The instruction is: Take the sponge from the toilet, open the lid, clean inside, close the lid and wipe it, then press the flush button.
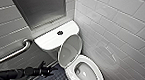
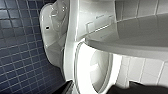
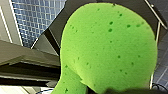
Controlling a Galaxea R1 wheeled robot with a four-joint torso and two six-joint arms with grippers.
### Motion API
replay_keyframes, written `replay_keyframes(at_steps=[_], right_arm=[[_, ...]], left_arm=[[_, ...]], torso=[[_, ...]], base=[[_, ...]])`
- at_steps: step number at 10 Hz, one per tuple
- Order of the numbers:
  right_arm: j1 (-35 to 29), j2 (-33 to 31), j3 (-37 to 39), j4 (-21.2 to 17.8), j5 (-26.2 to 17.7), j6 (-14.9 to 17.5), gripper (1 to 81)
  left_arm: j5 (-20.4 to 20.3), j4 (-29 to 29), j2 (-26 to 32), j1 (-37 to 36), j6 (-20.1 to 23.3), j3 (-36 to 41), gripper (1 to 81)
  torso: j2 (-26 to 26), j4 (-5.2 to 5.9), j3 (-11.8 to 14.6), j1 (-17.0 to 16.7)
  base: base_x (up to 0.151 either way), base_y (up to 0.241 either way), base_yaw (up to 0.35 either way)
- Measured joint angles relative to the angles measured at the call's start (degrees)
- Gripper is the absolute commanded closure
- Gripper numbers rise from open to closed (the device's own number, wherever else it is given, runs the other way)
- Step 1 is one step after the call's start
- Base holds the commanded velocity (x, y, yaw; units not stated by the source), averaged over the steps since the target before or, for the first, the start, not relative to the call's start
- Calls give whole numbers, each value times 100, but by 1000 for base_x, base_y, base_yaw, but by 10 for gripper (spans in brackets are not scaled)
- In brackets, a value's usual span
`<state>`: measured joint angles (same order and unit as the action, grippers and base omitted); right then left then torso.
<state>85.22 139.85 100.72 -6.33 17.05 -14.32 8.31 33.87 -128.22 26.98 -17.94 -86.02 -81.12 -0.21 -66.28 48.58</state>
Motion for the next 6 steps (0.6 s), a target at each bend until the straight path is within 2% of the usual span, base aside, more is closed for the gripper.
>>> replay_keyframes(at_steps=[6], right_arm=[[-5, 0, -9, 0, 2, -2, 811]], left_arm=[[-88, 1, 96, -413, -291, -87, 10]], torso=[[2, 0, 0, 0]], base=[[0, 0, 0]])
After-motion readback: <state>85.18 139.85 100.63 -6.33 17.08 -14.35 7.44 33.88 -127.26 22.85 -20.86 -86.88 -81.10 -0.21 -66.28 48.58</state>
